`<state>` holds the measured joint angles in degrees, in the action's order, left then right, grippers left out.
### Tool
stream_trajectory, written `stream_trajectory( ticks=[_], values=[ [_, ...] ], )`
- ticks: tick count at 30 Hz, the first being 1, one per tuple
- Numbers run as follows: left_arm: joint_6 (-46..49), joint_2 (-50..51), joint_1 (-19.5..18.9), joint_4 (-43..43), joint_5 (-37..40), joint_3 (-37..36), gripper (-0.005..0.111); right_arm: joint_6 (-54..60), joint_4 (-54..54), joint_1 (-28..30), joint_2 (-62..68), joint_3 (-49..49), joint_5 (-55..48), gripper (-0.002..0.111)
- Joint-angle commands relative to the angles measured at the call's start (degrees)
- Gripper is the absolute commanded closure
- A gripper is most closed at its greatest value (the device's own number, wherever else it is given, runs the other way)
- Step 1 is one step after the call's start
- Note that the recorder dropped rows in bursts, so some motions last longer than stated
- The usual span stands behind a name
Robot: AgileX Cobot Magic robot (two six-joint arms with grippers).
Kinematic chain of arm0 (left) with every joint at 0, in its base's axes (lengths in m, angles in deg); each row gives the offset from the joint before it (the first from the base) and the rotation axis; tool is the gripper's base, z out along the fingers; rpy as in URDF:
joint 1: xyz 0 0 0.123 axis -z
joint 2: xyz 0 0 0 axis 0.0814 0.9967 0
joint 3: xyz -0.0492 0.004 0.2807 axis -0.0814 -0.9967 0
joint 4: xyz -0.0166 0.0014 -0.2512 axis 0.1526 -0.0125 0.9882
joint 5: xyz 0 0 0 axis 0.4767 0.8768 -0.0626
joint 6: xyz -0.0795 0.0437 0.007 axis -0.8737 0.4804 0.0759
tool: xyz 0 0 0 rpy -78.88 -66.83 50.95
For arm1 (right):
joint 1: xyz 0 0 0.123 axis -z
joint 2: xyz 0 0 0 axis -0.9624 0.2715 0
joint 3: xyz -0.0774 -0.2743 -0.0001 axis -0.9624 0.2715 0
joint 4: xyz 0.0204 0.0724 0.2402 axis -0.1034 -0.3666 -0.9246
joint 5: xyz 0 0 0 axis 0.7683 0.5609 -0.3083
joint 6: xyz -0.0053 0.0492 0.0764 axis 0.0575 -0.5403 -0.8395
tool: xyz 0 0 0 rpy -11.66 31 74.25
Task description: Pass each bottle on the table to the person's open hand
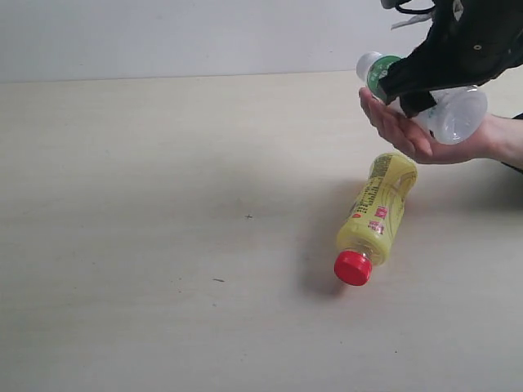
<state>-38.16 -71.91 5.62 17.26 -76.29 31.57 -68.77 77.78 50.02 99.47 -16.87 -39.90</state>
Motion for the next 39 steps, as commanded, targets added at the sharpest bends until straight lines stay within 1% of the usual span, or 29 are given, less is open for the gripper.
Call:
stream_trajectory(
  ticks=[1, 5, 7, 10, 12, 13, 15, 17, 23, 25, 26, 27, 28, 29, 30, 31, 33, 38, 39],
  values=[
    [-0.2, -0.3, -0.1, -0.4, -0.3, 0.0, 0.107, 0.5, 0.3, 0.0, -3.6, -0.3, -0.1, 0.031],
    [-0.2, -0.3, -0.1, -0.4, -0.3, 0.0, 0.107, 0.5, -0.3, 0.0, -7.7, -0.3, -0.9, 0.031],
    [-0.2, -0.3, -0.1, -0.4, -0.3, 0.0, 0.107, 1.7, -2.8, 0.0, -9.9, -0.3, -1.7, 0.031],
    [-0.2, -0.3, -0.1, -0.4, -0.3, 0.0, 0.107, 6.7, -10.4, 0.0, -13.7, 0.1, -2.8, 0.033],
    [-0.2, -0.3, -0.1, -0.4, -0.3, 0.0, 0.107, 12.4, -18.1, 0.0, -17.2, 1.3, -3.3, 0.035],
    [-0.2, -0.3, -0.1, -0.4, -0.3, 0.0, 0.107, 17.1, -25.4, 0.0, -21.3, 3.6, -2.8, 0.037],
    [-0.2, -0.3, -0.1, -0.4, -0.3, 0.0, 0.107, 19.3, -30.0, 0.0, -25.9, 6.8, -1.6, 0.039],
    [-0.2, -0.3, -0.1, -0.4, -0.3, 0.0, 0.107, 19.4, -31.3, 0.0, -29.9, 10.2, -1.1, 0.039],
    [-0.2, -0.3, -0.1, -0.4, -0.3, 0.0, 0.107, 19.9, -32.5, 0.0, -44.5, 19.9, -1.3, 0.046],
    [-0.2, -0.3, -0.1, -0.4, -0.3, 0.0, 0.107, 19.9, -33.2, 0.0, -49.5, 23.6, -0.6, 0.059],
    [-0.2, -0.3, -0.1, -0.4, -0.3, 0.0, 0.107, 20.0, -33.3, 0.0, -53.2, 26.0, 1.6, 0.076],
    [-0.2, -0.3, -0.1, -0.4, -0.3, 0.0, 0.107, 20.0, -33.3, 0.0, -55.3, 28.0, 3.6, 0.089],
    [-0.2, -0.3, -0.1, -0.4, -0.3, 0.0, 0.107, 20.0, -33.5, 0.0, -59.9, 31.9, 8.5, 0.108],
    [-0.2, -0.3, -0.1, -0.4, -0.3, 0.0, 0.107, 20.0, -34.7, 0.0, -62.2, 33.7, 11.2, 0.108],
    [-0.2, -0.3, -0.1, -0.4, -0.3, 0.0, 0.107, 20.0, -37.6, 0.0, -65.7, 38.3, 18.5, 0.108],
    [-0.2, -0.3, -0.1, -0.4, -0.3, 0.0, 0.107, 20.8, -40.7, 0.0, -68.0, 41.5, 22.8, 0.108],
    [-0.2, -0.3, -0.1, -0.4, -0.3, 0.0, 0.107, 29.2, -53.0, 0.0, -71.1, 50.8, 35.4, 0.108],
    [-0.2, -0.3, -0.1, -0.4, -0.3, 0.0, 0.107, 45.7, -66.7, 0.0, -71.1, 61.7, 46.0, 0.108],
    [-0.2, -0.3, -0.1, -0.4, -0.3, 0.0, 0.107, 47.2, -68.2, 0.0, -71.1, 62.4, 46.6, 0.108]
  ],
)
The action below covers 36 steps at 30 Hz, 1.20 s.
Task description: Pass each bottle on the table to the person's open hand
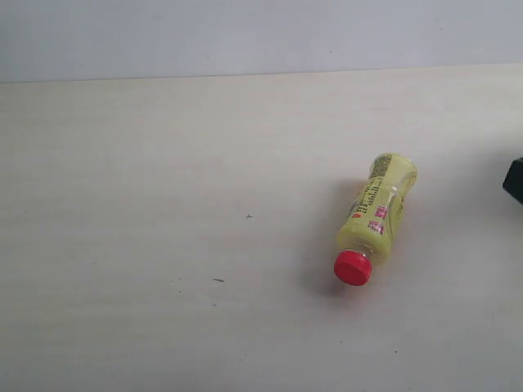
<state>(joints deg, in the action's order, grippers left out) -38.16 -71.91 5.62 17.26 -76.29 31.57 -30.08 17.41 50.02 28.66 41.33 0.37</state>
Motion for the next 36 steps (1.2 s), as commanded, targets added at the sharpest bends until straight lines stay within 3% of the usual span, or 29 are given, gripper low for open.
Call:
stream_trajectory(
  ticks=[1, 10, 19, 36],
  values=[
    [-0.2, -0.3, -0.1, -0.4, -0.3, 0.0, 0.107, 10.1, -9.3, 0.0, -0.3, 4.9, 6.9, 0.108],
    [-0.2, -0.3, -0.1, -0.4, -0.3, 0.0, 0.107, 17.7, -15.7, -0.1, -5.3, 5.1, 4.6, 0.108],
    [-0.2, -0.3, -0.1, -0.4, -0.3, 0.0, 0.107, 17.8, -17.8, -0.1, -16.5, 5.1, 3.2, 0.108],
    [-0.2, -0.3, -0.1, -0.4, -0.3, 0.0, 0.107, 17.7, -17.8, -0.1, -16.8, 5.1, 3.3, 0.108]
  ],
)
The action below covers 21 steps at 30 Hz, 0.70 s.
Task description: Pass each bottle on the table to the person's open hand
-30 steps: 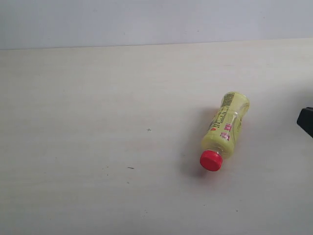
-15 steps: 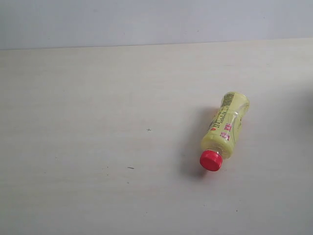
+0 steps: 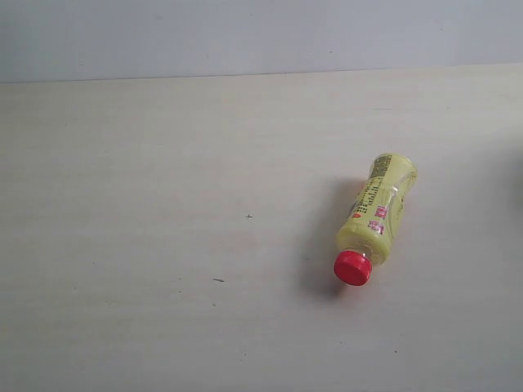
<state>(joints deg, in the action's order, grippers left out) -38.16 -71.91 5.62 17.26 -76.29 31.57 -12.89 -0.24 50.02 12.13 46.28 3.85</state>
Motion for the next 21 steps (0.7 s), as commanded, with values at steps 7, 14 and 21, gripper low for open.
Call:
stream_trajectory(
  ticks=[7, 14, 21],
  values=[
    [-0.2, -0.3, -0.1, -0.4, -0.3, 0.0, 0.107, 0.5, -0.1, -0.1, -0.3, 0.2, -0.1, 0.108],
    [-0.2, -0.3, -0.1, -0.4, -0.3, 0.0, 0.107, 0.5, -0.1, -0.1, -0.3, 0.2, -0.1, 0.108],
    [-0.2, -0.3, -0.1, -0.4, -0.3, 0.0, 0.107, 0.5, -0.1, -0.1, -0.3, 0.2, 0.0, 0.108]
  ],
)
